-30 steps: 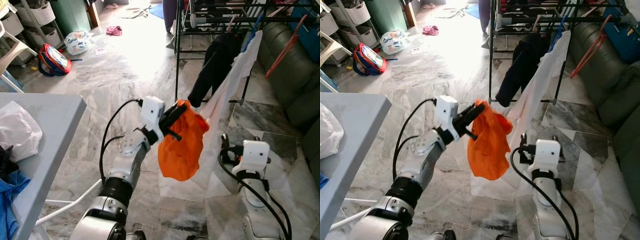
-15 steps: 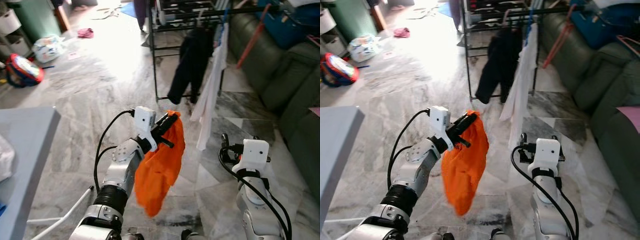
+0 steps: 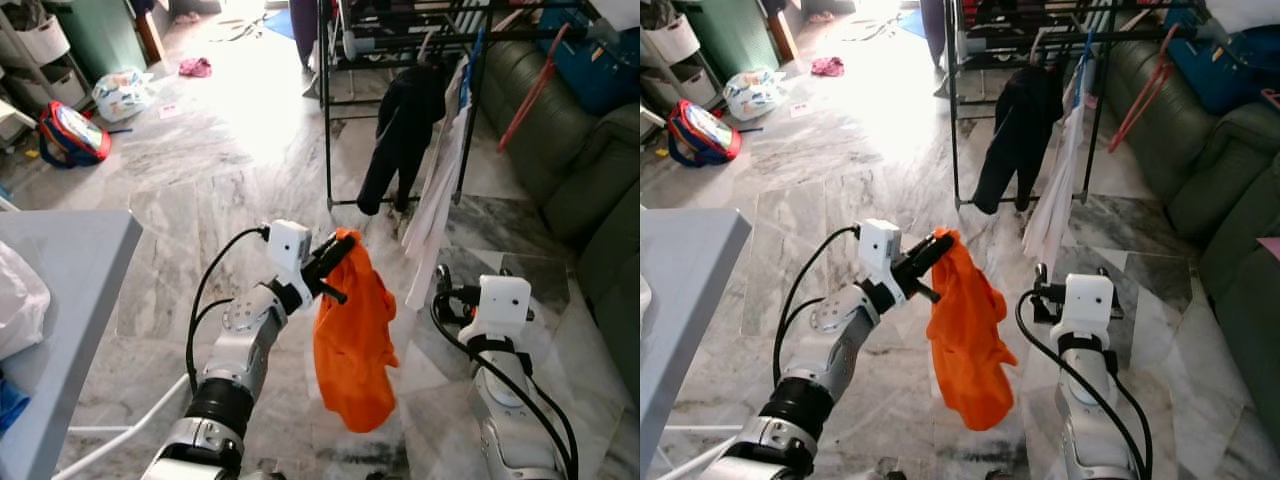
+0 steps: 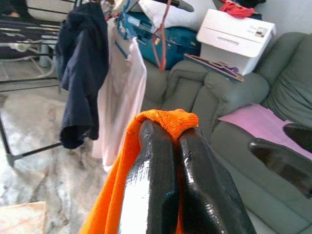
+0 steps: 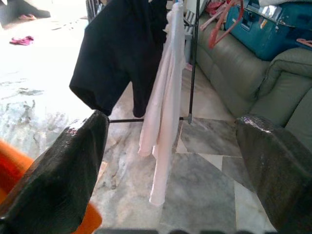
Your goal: Hang hanger
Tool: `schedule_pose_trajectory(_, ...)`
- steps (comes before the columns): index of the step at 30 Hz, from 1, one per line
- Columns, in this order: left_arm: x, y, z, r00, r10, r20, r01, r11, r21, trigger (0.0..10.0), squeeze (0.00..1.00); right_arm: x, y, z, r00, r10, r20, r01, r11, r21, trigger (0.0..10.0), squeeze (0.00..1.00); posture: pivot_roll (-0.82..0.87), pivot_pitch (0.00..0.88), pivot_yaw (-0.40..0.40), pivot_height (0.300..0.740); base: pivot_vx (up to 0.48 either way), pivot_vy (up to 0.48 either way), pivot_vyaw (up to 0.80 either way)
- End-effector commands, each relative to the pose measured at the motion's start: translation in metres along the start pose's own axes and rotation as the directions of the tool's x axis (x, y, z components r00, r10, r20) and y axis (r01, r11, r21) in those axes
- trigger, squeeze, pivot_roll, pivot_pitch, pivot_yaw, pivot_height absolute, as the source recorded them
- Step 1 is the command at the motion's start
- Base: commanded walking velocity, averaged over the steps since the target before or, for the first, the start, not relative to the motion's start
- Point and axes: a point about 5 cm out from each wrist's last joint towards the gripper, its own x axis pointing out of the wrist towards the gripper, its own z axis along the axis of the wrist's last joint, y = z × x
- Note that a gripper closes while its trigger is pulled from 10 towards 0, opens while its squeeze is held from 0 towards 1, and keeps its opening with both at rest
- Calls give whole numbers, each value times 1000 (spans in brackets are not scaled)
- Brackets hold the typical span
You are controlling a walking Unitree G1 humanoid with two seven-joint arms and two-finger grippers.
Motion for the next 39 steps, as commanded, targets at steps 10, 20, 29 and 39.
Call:
schedule_pose_trajectory(10, 2, -4, 3, 1000, -24, 14, 24, 1000, 5, 10000, 0, 1, -1, 0, 1000, 0, -10, 0, 1000, 0, 10000, 0, -56, 150, 37, 740, 376, 0, -800)
schedule_pose_trajectory(20, 1, -9, -1, 999, -34, 5, 34, 999, -2, 10000, 0, 2, 0, 1, 1000, 4, -7, -4, 1000, -4, 10000, 0, -64, 154, 27, 740, 396, 0, -481)
schedule_pose_trajectory(29, 1, -10, -2, 1000, -29, 4, 29, 1000, -7, 10000, 0, 3, 1, 3, 1000, 19, -2, -19, 999, -35, 10000, 0, -66, 152, 21, 740, 393, 0, 176)
schedule_pose_trajectory(39, 1, -10, -3, 1000, -29, 0, 29, 1000, -4, 10000, 0, 2, 1, 2, 1000, 20, -5, -20, 999, -37, 10000, 0, -68, 151, 22, 740, 381, 0, 795)
